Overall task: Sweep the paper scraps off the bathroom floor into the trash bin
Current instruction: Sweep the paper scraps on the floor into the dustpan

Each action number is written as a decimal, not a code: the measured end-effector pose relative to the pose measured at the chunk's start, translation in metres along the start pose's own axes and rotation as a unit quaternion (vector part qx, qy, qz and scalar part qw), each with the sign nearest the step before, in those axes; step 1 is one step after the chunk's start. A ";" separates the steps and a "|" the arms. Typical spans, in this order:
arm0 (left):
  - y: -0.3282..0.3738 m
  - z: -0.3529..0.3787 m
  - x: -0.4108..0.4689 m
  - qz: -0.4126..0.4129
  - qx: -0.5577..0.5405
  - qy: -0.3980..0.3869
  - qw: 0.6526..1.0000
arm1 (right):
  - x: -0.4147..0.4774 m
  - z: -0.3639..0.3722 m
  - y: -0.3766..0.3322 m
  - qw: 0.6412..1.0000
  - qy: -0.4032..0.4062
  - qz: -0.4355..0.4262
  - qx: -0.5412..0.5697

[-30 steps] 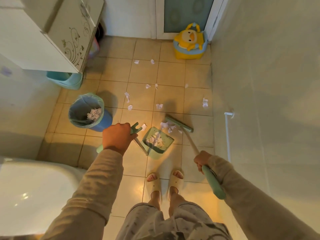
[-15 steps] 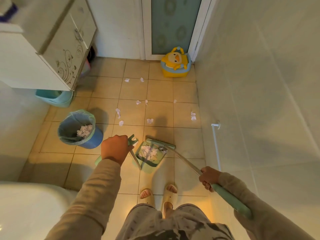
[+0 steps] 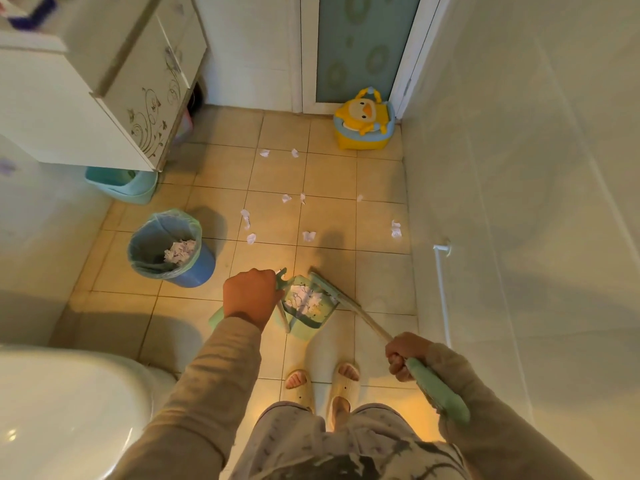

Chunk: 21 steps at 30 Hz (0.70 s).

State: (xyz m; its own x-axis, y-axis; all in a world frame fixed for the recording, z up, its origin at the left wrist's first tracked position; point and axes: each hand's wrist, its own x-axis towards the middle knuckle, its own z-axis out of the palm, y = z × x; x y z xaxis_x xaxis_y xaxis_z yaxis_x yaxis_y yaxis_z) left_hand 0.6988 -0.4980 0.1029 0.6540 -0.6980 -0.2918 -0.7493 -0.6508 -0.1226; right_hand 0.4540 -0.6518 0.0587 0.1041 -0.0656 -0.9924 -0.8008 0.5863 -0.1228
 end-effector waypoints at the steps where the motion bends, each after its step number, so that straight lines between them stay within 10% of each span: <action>1: -0.001 -0.001 0.003 0.001 -0.001 0.001 1.000 | -0.001 -0.002 0.000 1.000 -0.008 0.002 0.007; 21: -0.030 -0.003 0.004 -0.038 -0.008 -0.010 0.999 | -0.018 -0.014 -0.051 0.997 0.043 -0.051 -0.026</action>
State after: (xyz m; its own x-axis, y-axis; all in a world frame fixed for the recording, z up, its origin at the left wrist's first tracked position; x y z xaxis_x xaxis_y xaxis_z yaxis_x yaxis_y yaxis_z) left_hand 0.7247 -0.4823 0.1086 0.7060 -0.6410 -0.3012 -0.6963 -0.7059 -0.1298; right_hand 0.4852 -0.6920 0.0827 0.1378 -0.1926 -0.9716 -0.8186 0.5300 -0.2212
